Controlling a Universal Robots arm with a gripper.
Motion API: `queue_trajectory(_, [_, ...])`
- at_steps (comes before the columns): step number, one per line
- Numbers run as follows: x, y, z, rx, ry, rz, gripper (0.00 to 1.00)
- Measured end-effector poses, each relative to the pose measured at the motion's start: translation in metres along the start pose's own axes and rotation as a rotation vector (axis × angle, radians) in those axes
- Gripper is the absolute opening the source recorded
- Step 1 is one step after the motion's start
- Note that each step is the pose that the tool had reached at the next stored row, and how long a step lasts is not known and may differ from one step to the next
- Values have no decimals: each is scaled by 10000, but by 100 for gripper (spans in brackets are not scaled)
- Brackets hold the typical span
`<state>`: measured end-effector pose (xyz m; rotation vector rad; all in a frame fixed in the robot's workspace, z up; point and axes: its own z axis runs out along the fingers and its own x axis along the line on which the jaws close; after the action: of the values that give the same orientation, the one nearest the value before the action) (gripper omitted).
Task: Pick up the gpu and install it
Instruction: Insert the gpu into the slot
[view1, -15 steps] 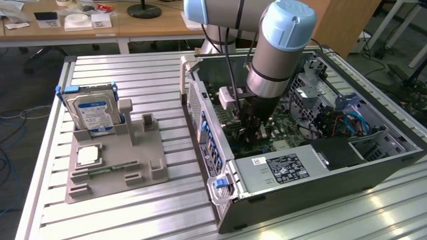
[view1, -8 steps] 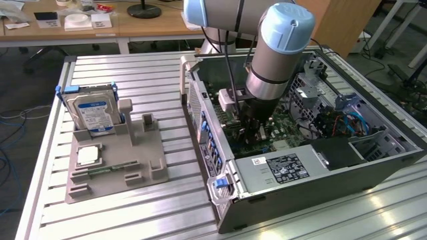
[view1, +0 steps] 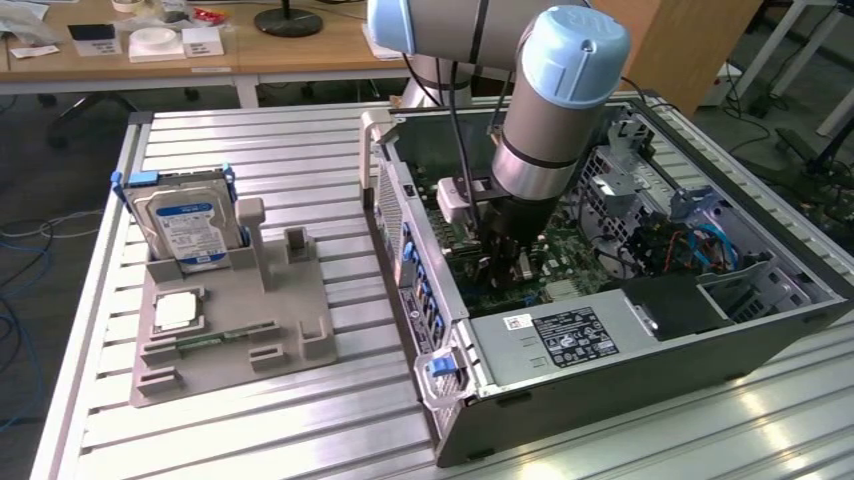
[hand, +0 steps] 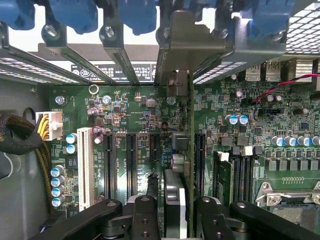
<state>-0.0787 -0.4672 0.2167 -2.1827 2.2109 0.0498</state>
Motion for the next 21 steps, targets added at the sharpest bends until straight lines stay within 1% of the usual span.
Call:
queue_trajectory(11, [-2,0,-43,0,2,0,34])
queue_trajectory(21, [-6,0,-118,0,0,0,34])
